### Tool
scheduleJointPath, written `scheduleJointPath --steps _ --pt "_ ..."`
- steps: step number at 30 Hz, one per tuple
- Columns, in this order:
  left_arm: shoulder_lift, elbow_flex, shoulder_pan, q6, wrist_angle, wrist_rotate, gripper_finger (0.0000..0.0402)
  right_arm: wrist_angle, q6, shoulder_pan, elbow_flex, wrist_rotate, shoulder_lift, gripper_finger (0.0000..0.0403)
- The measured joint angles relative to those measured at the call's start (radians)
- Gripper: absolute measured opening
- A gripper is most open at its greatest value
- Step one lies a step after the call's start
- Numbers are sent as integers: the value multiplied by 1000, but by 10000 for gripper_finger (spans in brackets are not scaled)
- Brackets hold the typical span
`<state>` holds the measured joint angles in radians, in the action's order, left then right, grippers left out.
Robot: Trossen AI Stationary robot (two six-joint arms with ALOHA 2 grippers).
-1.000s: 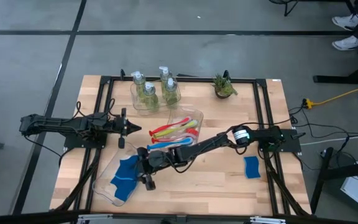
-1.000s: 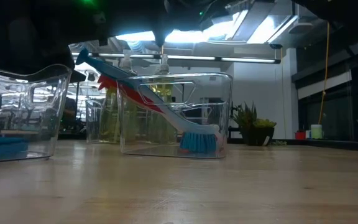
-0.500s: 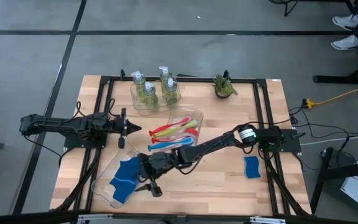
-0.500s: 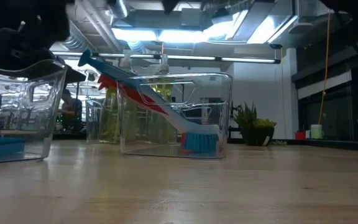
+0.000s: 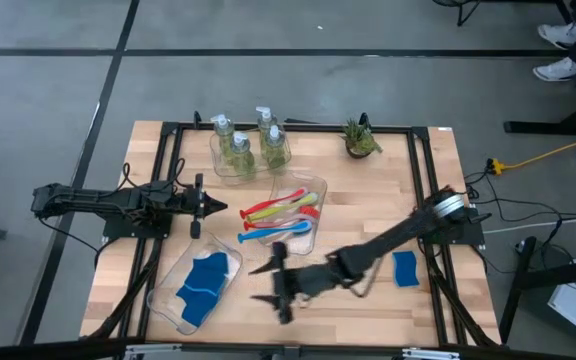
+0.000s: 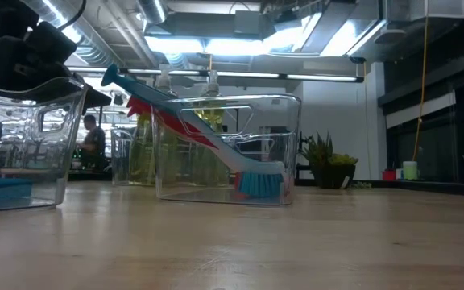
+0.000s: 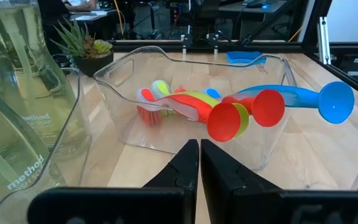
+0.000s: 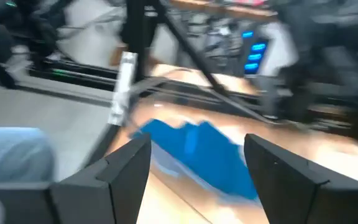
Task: Pick & Place Kitchen Sink Supplies
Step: Put the blue sponge into the bottom transparent bin
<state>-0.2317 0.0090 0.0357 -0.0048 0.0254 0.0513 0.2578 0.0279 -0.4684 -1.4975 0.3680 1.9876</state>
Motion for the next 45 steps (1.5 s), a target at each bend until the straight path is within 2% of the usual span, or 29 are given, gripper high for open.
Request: scheduleJointPath --steps 5,10,15,20,24,28,35,41,45 --pt "0 0 0 0 0 0 8 34 -29 -72 255 219 -201 255" --pt "0 0 0 0 0 0 10 -53 -210 -123 460 230 -383 255" --pt "0 0 0 0 0 0 13 -265 -609 -167 582 214 -504 255" --pt "0 0 0 0 0 0 9 -717 -1157 -203 602 204 -514 255" --pt "0 0 0 0 0 0 9 -1036 -1573 -214 602 69 -491 255" --pt "0 0 0 0 1 0 12 -1213 -1788 -230 602 -66 -455 255" --pt "0 0 0 0 1 0 9 -1328 -1811 -231 602 -337 -437 255" --pt "0 0 0 0 1 0 10 -1353 -1850 -236 610 -394 -437 254" --pt "0 0 0 0 0 0 13 -1341 -1896 -241 655 -510 -437 240"
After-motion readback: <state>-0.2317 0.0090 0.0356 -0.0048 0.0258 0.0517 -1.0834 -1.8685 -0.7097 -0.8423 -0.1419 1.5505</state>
